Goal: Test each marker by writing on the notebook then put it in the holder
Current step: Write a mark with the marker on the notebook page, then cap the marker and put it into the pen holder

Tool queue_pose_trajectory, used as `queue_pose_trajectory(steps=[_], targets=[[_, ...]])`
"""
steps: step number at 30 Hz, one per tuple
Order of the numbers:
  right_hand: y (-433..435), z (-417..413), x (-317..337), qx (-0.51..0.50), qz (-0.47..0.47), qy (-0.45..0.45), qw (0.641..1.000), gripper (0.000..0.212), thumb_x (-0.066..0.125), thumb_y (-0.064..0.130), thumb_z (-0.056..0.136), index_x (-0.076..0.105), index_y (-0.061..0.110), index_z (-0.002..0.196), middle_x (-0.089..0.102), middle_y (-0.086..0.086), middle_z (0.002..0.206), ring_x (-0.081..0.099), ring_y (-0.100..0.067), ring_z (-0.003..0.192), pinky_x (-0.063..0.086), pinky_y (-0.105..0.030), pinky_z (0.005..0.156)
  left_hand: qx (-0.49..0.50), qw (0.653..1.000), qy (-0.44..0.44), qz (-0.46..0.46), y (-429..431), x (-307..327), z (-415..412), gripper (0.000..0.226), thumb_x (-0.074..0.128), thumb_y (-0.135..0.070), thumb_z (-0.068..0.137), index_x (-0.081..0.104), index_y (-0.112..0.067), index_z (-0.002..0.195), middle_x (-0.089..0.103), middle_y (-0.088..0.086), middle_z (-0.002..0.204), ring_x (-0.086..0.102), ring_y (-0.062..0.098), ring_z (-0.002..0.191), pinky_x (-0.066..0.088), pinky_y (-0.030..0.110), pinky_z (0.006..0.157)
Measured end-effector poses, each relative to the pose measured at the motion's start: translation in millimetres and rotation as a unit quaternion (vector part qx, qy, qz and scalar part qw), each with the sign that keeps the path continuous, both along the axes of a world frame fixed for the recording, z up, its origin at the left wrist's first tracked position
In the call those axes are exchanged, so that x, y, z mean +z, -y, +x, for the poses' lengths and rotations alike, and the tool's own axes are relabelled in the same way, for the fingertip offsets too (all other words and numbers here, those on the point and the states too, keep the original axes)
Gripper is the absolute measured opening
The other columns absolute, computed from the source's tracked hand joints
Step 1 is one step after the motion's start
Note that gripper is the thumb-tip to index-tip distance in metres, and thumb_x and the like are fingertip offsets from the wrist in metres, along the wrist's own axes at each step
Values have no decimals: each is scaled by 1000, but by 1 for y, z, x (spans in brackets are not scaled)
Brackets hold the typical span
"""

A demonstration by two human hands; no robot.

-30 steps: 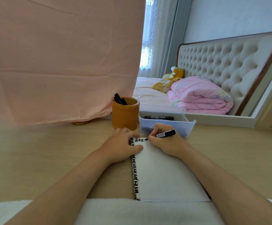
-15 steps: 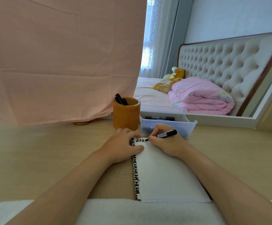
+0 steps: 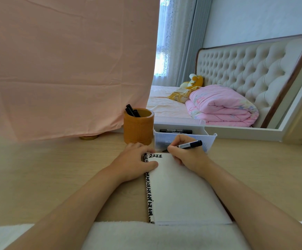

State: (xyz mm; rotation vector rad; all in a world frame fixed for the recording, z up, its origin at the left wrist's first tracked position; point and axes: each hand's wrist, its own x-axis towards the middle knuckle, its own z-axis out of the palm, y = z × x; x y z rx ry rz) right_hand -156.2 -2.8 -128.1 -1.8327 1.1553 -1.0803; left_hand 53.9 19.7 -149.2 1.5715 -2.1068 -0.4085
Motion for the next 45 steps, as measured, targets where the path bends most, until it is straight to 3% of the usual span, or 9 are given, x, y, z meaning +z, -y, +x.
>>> queue_pose_trajectory(steps=[3, 8, 13, 20, 25, 31, 34, 40, 45], targets=[[-2, -4, 3, 48, 1, 39, 998, 8, 68, 9, 89, 66, 15, 84, 63, -13, 63, 54, -23, 52, 42, -29, 46, -5, 1000, -23, -5, 0, 0, 1, 44, 55, -53, 91, 51, -42, 133, 51, -13, 131, 36, 9, 126, 35, 34, 104], [-5, -2, 17, 99, 15, 30, 994, 23, 62, 3, 94, 72, 20, 105, 72, -1, 76, 63, -18, 60, 47, -28, 48, 33, 987, -158, -18, 2, 9, 11, 33, 49, -28, 100, 55, -32, 132, 61, -11, 120, 55, 4, 108, 41, 18, 85], [-9, -5, 31, 196, 106, 24, 974, 33, 45, 2, 103, 62, 17, 127, 74, -14, 104, 71, -29, 78, 57, -34, 59, 53, 998, -34, -4, 6, 9, 30, 30, 56, -22, 92, 64, -32, 119, 62, -11, 119, 51, 8, 111, 44, 29, 98], [-8, -3, 35, 273, 232, 72, 931, 46, 25, 0, 104, 61, 9, 130, 69, -19, 114, 69, -34, 88, 61, -40, 66, 39, 998, 32, -24, 8, 10, 36, 19, 66, -29, 89, 70, -33, 107, 62, -11, 113, 53, 5, 99, 45, 19, 83], [-7, 1, 34, 224, 145, -8, 964, 18, 43, 0, 102, 56, 12, 104, 63, -13, 94, 57, -22, 59, 43, -25, 44, 51, 994, -45, -82, 3, 17, 34, 20, 63, -27, 94, 67, -35, 112, 64, -19, 105, 55, -2, 92, 39, 13, 74], [-5, 11, 31, 78, -30, -136, 987, 22, 71, 10, 90, 64, 28, 100, 72, 1, 93, 62, -7, 57, 56, -27, 61, 24, 986, -96, -132, -6, 24, 25, 22, 67, -21, 91, 67, -37, 106, 63, -24, 94, 56, -3, 90, 38, 12, 71], [-5, 12, 30, 39, -84, -164, 982, 23, 72, 14, 89, 65, 36, 94, 68, 14, 86, 59, 7, 61, 48, -25, 69, 17, 982, -120, -143, -8, 25, 23, 21, 66, -18, 91, 69, -34, 105, 63, -24, 93, 55, -4, 89, 38, 14, 71], [-5, 14, 29, 26, -114, -220, 969, 18, 72, 22, 89, 67, 38, 97, 67, 21, 90, 62, -2, 89, 51, -28, 87, 1, 985, -114, -128, -8, 25, 20, 21, 65, -20, 92, 69, -34, 106, 65, -20, 96, 55, -3, 91, 38, 12, 71], [-6, 16, 28, 49, -126, -240, 961, 20, 72, 18, 89, 67, 34, 98, 64, 22, 85, 58, 9, 81, 41, -8, 68, -29, 989, -81, -118, -10, 26, 11, 18, 61, -24, 94, 69, -37, 104, 66, -20, 96, 55, -3, 90, 38, 13, 69]])
